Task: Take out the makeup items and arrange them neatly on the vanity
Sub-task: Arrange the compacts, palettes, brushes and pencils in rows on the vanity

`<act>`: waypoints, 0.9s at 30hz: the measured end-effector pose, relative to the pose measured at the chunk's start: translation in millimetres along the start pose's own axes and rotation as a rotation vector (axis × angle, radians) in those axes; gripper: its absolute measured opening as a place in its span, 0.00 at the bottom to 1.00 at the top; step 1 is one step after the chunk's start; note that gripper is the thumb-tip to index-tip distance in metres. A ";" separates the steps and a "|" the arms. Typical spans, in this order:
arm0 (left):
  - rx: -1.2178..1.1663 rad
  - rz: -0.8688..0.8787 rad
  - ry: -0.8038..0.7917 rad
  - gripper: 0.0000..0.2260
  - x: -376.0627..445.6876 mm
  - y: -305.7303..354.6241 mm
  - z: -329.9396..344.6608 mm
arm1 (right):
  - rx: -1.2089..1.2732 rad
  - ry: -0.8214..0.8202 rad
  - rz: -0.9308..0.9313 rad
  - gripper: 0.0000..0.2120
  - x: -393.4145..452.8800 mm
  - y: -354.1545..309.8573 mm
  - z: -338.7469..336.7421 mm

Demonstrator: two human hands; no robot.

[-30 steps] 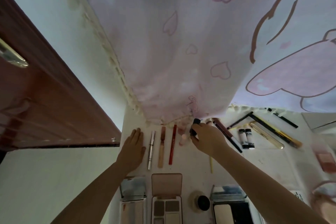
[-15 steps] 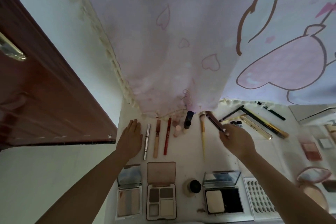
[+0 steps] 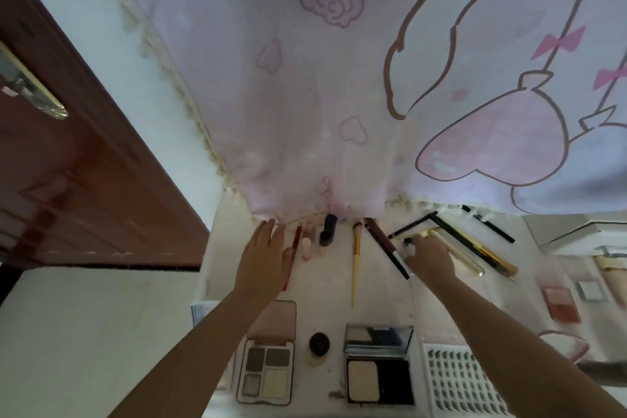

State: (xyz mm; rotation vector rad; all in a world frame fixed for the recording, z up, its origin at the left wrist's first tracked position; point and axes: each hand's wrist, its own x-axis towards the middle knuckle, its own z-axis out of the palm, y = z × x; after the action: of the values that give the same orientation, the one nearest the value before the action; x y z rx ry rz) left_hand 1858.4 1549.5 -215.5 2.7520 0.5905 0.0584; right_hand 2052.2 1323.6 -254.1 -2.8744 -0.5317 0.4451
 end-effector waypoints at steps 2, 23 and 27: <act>-0.018 0.030 0.087 0.27 -6.0 9.5 -6.0 | -0.025 0.004 -0.001 0.14 0.2 -2.1 -0.4; -0.399 0.165 -0.023 0.13 21.2 217.8 -20.6 | 0.530 0.142 -0.442 0.09 -56.7 17.3 -153.5; -0.455 0.230 0.123 0.10 25.6 226.8 -31.0 | 0.795 0.058 -0.280 0.10 -52.5 11.0 -167.6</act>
State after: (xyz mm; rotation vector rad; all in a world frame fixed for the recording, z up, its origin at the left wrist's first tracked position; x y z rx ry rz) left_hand 1967.5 1373.9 -113.9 2.3656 0.2466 0.3700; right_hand 2063.1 1272.8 -86.0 -2.0156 -0.5711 0.4051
